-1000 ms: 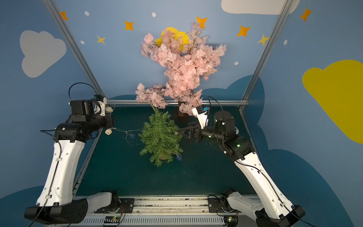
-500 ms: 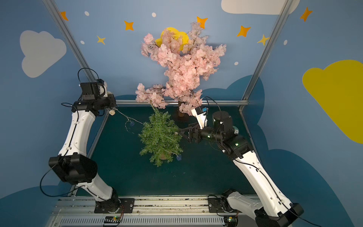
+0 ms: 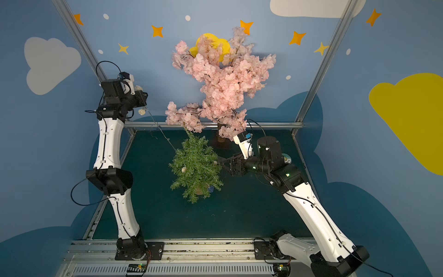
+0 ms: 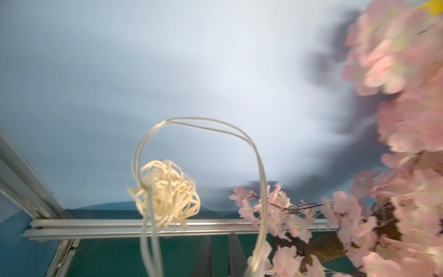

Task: Remove string lights from the small christmas tree
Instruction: Remove the light string from the Christmas tree.

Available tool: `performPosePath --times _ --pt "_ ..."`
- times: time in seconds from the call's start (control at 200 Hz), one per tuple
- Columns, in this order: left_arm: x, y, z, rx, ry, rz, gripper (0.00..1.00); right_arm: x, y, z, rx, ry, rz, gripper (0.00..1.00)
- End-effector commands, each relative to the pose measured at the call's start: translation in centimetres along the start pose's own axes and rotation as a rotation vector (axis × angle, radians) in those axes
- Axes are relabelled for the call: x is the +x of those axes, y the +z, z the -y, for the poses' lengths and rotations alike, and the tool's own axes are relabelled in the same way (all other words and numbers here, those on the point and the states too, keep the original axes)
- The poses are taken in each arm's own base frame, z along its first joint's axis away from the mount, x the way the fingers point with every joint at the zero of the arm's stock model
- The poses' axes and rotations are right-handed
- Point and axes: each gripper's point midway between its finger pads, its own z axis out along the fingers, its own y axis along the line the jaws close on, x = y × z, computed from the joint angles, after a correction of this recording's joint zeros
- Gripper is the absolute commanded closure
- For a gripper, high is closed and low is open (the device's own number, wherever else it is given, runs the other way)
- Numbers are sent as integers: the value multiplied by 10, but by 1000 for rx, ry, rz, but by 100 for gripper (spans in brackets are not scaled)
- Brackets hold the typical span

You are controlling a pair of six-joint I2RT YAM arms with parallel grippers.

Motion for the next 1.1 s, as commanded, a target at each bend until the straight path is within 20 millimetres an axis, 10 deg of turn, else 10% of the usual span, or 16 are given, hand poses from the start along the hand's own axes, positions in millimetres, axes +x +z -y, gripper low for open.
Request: performPosePath --times 0.0,0.26,0.631,1.097 --pt "-28 -35 38 96 12 53 89 0 -3 2 16 -13 1 15" --pt "-33 -115 62 50 86 62 89 5 -8 0 11 -8 13 15" --pt "13 -203 41 -169 124 -21 88 2 -24 -13 -24 -11 55 15" --pt "7 -332 141 165 67 23 87 9 -47 -36 -81 -23 99 15"
